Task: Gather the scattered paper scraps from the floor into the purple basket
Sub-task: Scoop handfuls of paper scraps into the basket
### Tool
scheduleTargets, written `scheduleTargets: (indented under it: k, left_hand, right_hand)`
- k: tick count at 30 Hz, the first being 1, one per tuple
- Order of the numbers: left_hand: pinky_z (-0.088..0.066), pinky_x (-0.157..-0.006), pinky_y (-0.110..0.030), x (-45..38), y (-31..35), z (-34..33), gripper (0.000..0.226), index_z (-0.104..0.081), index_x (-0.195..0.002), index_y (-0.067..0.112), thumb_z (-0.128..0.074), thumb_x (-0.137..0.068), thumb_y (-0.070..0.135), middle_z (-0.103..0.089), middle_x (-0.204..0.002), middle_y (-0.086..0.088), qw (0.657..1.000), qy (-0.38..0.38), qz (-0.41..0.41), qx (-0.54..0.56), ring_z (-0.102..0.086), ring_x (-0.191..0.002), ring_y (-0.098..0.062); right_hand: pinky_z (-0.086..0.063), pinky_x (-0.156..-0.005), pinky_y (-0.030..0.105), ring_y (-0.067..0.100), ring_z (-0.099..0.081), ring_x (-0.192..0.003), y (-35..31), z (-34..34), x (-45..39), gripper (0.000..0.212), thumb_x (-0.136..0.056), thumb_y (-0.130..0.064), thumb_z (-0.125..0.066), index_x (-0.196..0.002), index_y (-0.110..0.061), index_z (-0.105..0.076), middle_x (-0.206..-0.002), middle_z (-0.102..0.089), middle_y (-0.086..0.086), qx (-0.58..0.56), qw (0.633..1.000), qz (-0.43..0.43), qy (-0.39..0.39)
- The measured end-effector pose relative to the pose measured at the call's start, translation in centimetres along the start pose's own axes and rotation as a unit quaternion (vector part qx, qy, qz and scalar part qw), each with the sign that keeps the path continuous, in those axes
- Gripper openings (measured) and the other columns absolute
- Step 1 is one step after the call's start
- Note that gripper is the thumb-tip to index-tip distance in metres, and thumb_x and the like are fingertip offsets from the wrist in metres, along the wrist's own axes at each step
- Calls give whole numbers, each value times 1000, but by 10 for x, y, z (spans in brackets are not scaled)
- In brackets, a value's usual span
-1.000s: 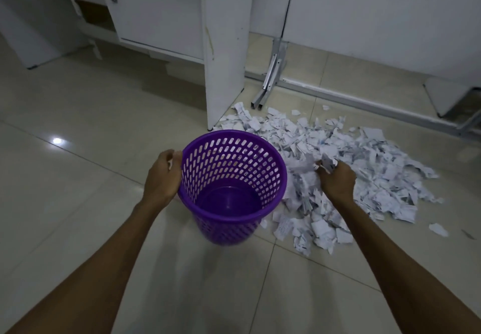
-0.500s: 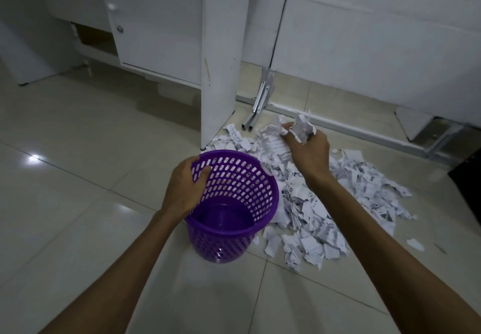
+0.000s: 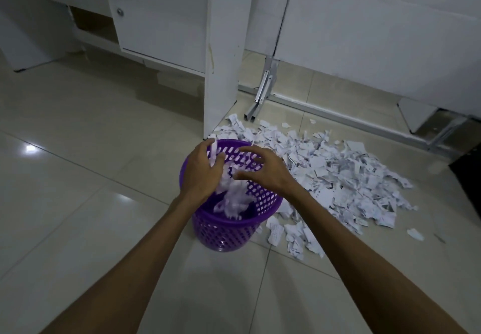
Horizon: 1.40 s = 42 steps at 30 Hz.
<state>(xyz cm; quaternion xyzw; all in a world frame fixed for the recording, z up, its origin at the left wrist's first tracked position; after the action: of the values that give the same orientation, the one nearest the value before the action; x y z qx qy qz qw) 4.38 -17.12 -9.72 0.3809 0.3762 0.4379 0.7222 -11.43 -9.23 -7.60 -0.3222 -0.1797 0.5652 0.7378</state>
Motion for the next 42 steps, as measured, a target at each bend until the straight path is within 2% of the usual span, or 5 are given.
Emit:
scheduleTargets:
  k: [7, 13, 22, 27, 42]
  left_hand:
    - [-39, -98, -28, 10, 67, -73, 50, -45, -139, 27, -61, -92, 35, -49, -144, 3, 993, -64, -100, 3, -46, -127, -12]
    - [-33, -99, -23, 32, 101, -171, 51, -46, -136, 25, -63, -90, 35, -48, -142, 4, 965, -180, -186, -51, -43, -130, -13]
    - [-34, -90, -20, 37, 31, -312, 64, -37, -145, 18, -62, -91, 40, -38, -151, -4, 956, -285, -22, -68, -47, -121, -12]
    - [-7, -119, -48, 6, -30, -361, 87, -12, -155, 25, -58, -88, 57, 1, -163, -9, 938, -286, 12, -197, 0, -150, -27]
    - [-11, -120, -48, 59, -92, -373, 81, -11, -155, 30, -54, -91, 55, -2, -163, -11, 928, -331, 83, -153, 0, -150, -25]
  right_hand:
    - [-43, -76, 2, 15, -62, -106, 60, 58, 35, 32, -87, -36, -72, -116, -24, -66, -114, -58, -14, -63, 992, -15, 105]
    - [-49, -94, 34, 24, -56, -119, 170, 107, 74, 39, -93, -32, -66, -127, -16, -60, -134, -55, 8, -6, 988, -129, 82]
    - [-23, -118, 47, 32, -17, -149, 319, 95, 87, 102, -75, -43, -82, -154, -17, -24, -161, -20, 14, 42, 968, -243, -36]
    - [-6, -120, 54, 35, 17, -149, 378, 66, 50, 133, -61, -61, -83, -156, -33, 6, -161, 24, 12, 28, 954, -295, -48]
    - [-14, -114, 65, 29, -2, -150, 385, 1, 78, 103, -77, -62, -71, -155, -39, -7, -164, -3, 5, 129, 952, -246, -132]
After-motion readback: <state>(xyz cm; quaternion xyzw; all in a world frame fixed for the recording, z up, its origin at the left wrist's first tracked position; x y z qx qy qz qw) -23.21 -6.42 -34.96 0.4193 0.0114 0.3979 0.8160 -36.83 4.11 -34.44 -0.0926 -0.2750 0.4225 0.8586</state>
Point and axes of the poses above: each hand's wrist, its own x-axis away from the middle knuckle, its own z-axis out of the back of the hand, y = z × x, the point moved 6 cm from there along -x, towards the middle knuckle
